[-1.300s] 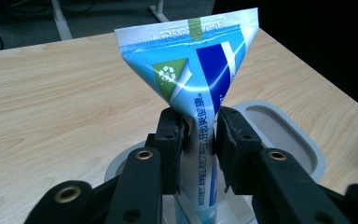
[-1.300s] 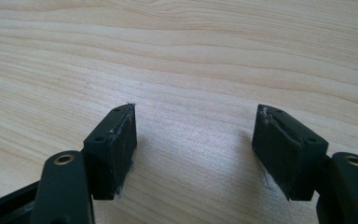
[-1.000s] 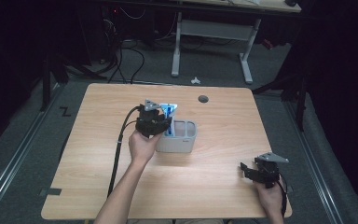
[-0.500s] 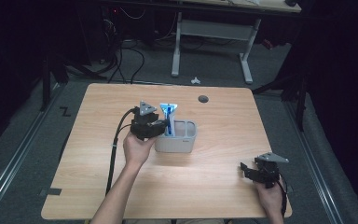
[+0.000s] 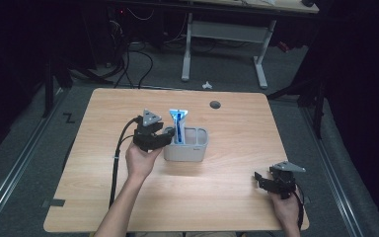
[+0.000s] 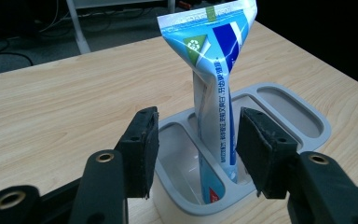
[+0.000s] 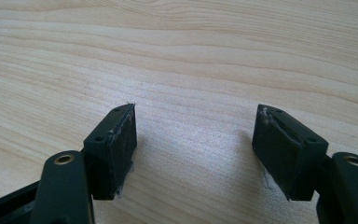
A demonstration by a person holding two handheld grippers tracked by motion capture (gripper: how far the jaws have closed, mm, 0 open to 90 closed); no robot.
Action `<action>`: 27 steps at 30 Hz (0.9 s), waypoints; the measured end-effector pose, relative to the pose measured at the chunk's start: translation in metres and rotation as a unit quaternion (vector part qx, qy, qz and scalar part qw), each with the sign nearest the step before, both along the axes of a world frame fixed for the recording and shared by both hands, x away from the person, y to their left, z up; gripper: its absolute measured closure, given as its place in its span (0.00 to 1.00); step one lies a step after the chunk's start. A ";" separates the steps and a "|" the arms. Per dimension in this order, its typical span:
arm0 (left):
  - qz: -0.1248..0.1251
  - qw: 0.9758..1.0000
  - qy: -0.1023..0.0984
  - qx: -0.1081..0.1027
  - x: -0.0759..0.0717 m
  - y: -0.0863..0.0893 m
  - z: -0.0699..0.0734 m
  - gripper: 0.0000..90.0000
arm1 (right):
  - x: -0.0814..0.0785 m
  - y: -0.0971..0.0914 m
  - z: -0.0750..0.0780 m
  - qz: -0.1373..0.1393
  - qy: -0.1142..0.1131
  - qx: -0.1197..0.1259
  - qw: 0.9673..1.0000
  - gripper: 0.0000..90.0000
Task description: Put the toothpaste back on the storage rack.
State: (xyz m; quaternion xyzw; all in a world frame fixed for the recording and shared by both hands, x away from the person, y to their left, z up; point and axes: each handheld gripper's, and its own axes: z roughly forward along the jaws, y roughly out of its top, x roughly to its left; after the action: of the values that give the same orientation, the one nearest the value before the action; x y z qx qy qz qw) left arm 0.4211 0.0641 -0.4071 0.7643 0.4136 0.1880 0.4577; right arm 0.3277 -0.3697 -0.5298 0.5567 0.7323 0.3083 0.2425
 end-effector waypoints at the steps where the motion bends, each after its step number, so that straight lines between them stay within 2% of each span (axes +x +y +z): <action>1: 0.002 1.000 -0.001 -0.002 -0.001 0.001 0.000 0.53 | 0.000 0.000 0.000 0.000 0.000 0.000 1.000 0.34; 15: 0.019 1.000 -0.002 0.003 -0.008 0.015 -0.002 0.50 | 0.000 0.000 0.000 0.000 0.000 0.000 1.000 0.34; 27: 0.034 0.999 0.000 -0.004 -0.015 0.029 -0.004 0.49 | 0.000 0.000 0.000 0.000 0.000 0.000 1.000 0.34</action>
State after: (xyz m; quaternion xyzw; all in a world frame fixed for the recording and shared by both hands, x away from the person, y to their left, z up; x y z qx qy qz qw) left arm 0.4062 0.0935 -0.4110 0.7477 0.4401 0.2020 0.4544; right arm 0.3277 -0.3697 -0.5298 0.5565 0.7324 0.3082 0.2428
